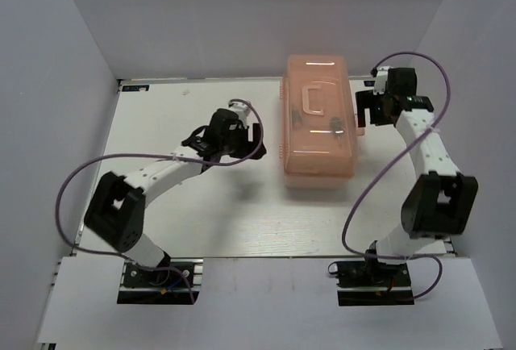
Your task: Sort the tools into containers
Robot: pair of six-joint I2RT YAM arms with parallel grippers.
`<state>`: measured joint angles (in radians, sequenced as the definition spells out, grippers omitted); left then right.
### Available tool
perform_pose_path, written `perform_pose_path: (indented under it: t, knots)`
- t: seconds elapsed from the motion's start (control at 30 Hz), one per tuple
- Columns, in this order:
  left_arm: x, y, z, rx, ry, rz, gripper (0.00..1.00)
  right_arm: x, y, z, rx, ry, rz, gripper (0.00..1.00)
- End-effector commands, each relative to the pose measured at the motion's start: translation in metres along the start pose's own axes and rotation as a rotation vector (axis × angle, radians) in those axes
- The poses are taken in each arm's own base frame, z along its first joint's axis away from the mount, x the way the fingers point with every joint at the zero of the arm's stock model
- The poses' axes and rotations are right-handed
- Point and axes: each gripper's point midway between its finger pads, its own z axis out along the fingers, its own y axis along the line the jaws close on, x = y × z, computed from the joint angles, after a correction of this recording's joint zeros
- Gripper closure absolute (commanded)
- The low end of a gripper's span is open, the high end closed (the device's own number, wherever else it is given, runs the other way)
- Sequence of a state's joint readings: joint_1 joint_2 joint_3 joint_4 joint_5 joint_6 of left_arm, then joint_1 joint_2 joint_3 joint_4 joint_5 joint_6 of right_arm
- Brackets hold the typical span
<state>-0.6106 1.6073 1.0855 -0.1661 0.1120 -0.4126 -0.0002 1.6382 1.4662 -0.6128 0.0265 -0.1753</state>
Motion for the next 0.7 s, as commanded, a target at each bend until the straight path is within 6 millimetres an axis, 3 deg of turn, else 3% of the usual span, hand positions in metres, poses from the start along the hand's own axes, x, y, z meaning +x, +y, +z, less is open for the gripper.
perform_pose_path:
  t: [0.0, 0.03, 0.07, 0.2, 0.23, 0.37, 0.43, 0.47, 0.63, 0.67]
  knots:
    - [-0.029, 0.011, -0.059, -0.103, -0.111, 0.087, 0.05, -0.001, -0.004, -0.047, 0.041, -0.113, -0.037, 0.09]
    - [-0.028, 0.013, -0.067, -0.114, -0.118, 0.101, 0.04, 0.012, 0.001, -0.052, 0.03, -0.111, -0.042, 0.09]
    - [-0.033, 0.015, -0.077, -0.118, -0.132, 0.125, 0.04, 0.016, 0.003, -0.053, 0.023, -0.114, -0.044, 0.09]
    - [-0.021, 0.02, -0.104, -0.137, -0.106, 0.145, 0.0, 0.03, 0.002, -0.061, 0.04, -0.109, -0.041, 0.09]
    - [-0.016, 0.022, -0.108, -0.141, -0.097, 0.154, 0.0, 0.033, 0.008, -0.069, 0.01, -0.105, -0.045, 0.09]
    - [-0.013, 0.019, -0.14, -0.131, -0.128, 0.168, 0.0, 0.048, 0.065, -0.101, -0.295, -0.175, -0.123, 0.09]
    - [-0.014, 0.018, -0.159, -0.123, -0.155, 0.196, 0.0, 0.062, 0.079, -0.113, -0.354, -0.203, -0.126, 0.09]
    - [-0.015, 0.017, -0.166, -0.12, -0.167, 0.207, 0.0, 0.062, 0.091, -0.13, -0.399, -0.261, -0.083, 0.09]
    - [-0.002, 0.022, -0.192, -0.113, -0.215, 0.29, 0.0, 0.076, 0.105, -0.149, -0.438, -0.296, 0.052, 0.09]
    - [-0.002, 0.024, -0.197, -0.118, -0.247, 0.29, 0.0, 0.088, 0.108, -0.15, -0.441, -0.302, 0.071, 0.09]
